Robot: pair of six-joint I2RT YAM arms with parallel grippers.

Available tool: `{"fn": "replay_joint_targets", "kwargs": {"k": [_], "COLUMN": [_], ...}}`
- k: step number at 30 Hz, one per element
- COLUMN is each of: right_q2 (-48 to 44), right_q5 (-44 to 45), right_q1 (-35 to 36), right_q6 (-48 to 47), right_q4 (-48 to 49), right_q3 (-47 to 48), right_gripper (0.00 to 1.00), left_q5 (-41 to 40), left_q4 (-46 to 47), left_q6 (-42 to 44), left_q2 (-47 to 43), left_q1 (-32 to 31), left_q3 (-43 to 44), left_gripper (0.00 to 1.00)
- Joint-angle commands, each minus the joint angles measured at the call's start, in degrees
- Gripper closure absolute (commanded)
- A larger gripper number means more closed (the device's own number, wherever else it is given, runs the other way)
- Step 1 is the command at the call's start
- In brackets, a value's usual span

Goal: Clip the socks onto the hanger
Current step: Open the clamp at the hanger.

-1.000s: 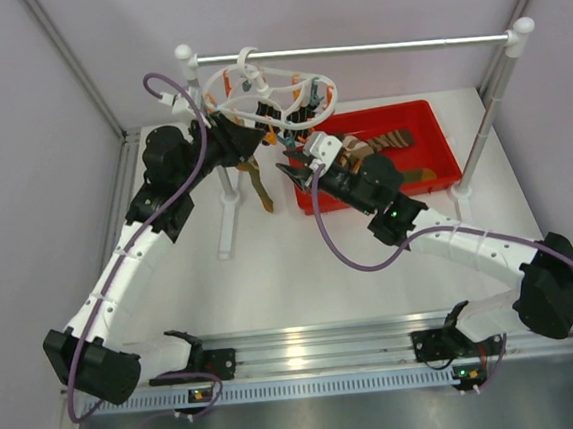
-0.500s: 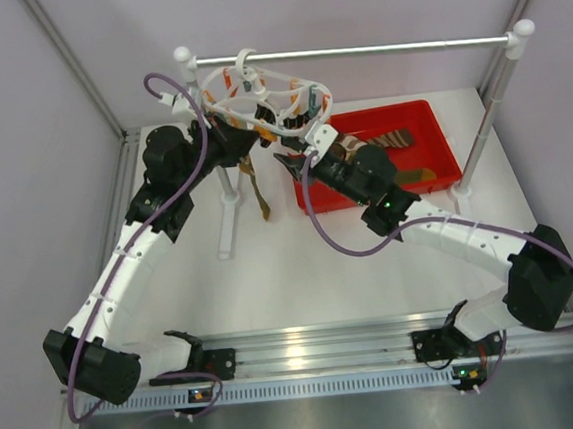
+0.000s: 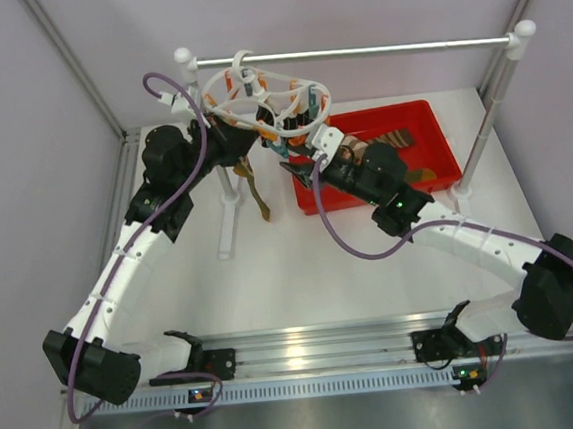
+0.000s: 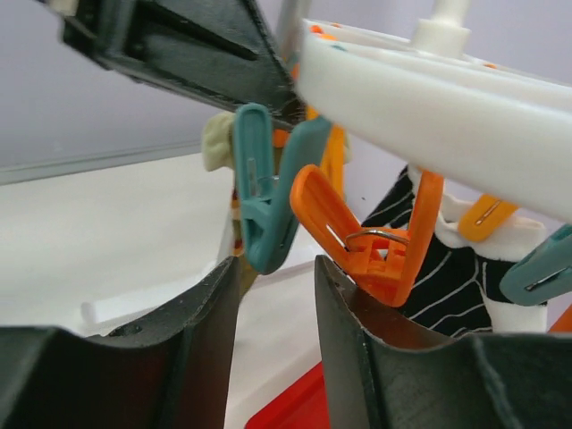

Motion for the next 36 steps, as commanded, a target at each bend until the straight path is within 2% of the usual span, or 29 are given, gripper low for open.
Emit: {"fn": "replay_joint_targets", "kwargs": {"k": [1,7,15,20,27,31,36], "right_q2": [-5.33,-6.83,-4.28,-2.00,1.08,1.08,1.34], "right_q5": [-8.73,-14.54,-15.96,-4.82,7.31,10.23,9.10], "right_q1": [-0.33,1.16,4.24,4.42,3.45,2.75,2.13], "right_q6": [-0.08,2.03,4.23,5.47,2.65,2.30,1.60], "right_q4": [-2.94,-7.35,-7.87,-2.79,1.88,4.07,5.84], "right_q3": [-0.88,-1.23,2.46,4.65,6.24,5.63,5.18], "right_gripper": [0.62,0.63,0.63,0.53,0.51,0.51,0.50], "left_q5": [0.93,1.01,1.72,2.68,2.77,2.60,3.03], "left_q4": [0.25,0.25,-0.10,-0.28,-1.07,-1.33,-1.51], "left_q6": [0.30,0.21,1.09,1.97,2.93,2.93,3.11], "left_q2": [-0.59,-0.50,-0.50,-0.76,-1.11,-1.20,-1.29], "left_q1": [-0.21,-0.22,-0.21,-0.21,-0.21,-0.21,-0.21], "left_q3": [2.13,2.39,2.39,2.31,2.48,2.57,2.48], "left_gripper": [1.00,1.00,1.00,1.00,1.00,1.00,1.00]}}
